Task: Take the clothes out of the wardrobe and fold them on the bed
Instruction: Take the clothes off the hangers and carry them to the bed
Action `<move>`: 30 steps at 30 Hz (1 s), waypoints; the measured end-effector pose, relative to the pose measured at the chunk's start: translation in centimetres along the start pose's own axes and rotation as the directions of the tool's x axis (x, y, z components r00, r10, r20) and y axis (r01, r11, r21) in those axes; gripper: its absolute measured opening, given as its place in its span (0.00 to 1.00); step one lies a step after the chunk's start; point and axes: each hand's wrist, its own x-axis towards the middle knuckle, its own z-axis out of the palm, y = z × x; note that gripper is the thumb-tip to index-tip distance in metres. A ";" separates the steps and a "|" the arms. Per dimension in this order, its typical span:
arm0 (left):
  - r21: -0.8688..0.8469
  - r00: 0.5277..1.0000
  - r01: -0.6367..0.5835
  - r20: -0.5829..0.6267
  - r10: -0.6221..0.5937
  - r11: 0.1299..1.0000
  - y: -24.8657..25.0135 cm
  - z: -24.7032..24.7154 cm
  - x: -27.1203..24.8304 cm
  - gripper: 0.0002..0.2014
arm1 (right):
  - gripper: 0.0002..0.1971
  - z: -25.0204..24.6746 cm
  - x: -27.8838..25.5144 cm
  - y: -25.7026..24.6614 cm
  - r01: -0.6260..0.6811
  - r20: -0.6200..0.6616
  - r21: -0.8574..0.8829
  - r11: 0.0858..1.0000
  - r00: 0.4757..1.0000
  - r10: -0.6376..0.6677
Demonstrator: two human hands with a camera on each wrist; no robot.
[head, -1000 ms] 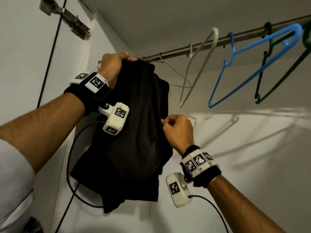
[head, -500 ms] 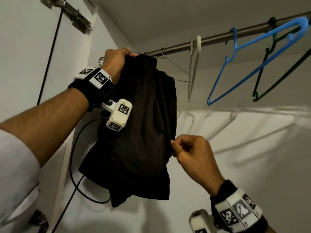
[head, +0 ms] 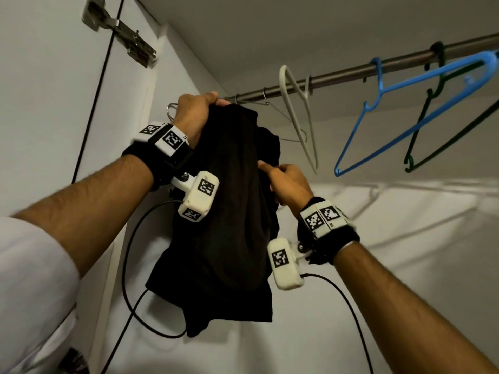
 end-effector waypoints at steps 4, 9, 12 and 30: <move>0.009 1.000 0.002 0.007 -0.002 1.000 0.0 0.0 -0.1 0.15 | 0.06 0.5 -0.5 2.0 0.131 -0.150 -0.049 0.990 0.979 -0.137; 0.006 0.999 -0.001 -0.036 0.002 1.000 -0.2 0.2 0.1 0.14 | 0.06 -1.1 -1.7 3.3 0.119 -0.148 -0.108 0.987 0.980 -0.134; -0.031 0.999 0.017 -0.038 -0.018 0.999 -0.1 0.2 0.0 0.14 | 0.05 -1.2 -4.9 3.8 0.174 -0.028 -0.166 0.971 0.983 -0.181; -0.088 0.997 0.074 0.010 -0.073 0.993 -0.3 -0.4 0.0 0.16 | 0.08 -5.7 -11.8 5.3 0.286 0.002 -0.100 0.953 0.958 -0.287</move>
